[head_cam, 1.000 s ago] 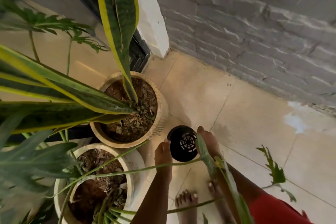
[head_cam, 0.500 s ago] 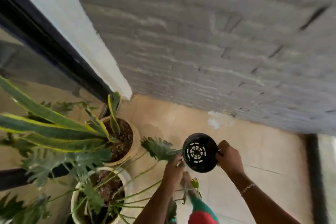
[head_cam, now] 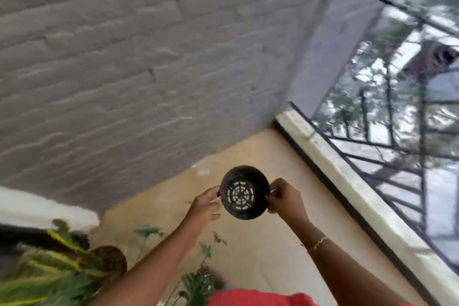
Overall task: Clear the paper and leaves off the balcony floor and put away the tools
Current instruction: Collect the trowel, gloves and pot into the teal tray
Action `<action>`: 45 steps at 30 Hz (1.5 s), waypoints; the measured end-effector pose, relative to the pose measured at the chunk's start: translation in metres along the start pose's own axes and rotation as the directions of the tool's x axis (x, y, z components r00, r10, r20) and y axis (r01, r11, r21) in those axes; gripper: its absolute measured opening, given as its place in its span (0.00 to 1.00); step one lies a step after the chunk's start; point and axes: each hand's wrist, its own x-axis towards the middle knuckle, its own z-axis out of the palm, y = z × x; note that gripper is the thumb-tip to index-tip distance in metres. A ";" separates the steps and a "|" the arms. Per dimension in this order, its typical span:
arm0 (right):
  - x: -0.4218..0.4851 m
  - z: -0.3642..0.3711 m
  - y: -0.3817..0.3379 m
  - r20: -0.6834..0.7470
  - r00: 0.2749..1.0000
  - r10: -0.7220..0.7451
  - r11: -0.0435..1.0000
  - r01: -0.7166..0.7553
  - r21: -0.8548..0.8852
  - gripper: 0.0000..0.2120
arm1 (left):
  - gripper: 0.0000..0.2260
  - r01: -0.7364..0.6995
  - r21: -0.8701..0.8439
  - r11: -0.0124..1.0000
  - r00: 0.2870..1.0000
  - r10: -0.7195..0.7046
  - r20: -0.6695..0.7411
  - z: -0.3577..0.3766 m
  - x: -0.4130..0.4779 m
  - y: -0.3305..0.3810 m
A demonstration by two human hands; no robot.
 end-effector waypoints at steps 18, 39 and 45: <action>-0.354 -0.241 0.365 -0.564 0.449 0.693 0.696 -0.213 0.686 0.15 | 0.17 -0.295 0.515 0.805 0.590 -0.270 0.761 0.505 -0.145 -0.092; -0.600 -0.380 0.690 -0.162 -0.138 0.977 0.191 0.238 0.952 0.07 | 0.11 -0.722 0.573 0.389 0.134 -0.733 0.667 0.989 -0.364 -0.284; -0.689 -0.400 0.781 -0.064 -0.157 0.986 0.122 0.398 0.909 0.08 | 0.10 -0.795 0.512 0.325 0.094 -0.767 0.634 1.092 -0.436 -0.382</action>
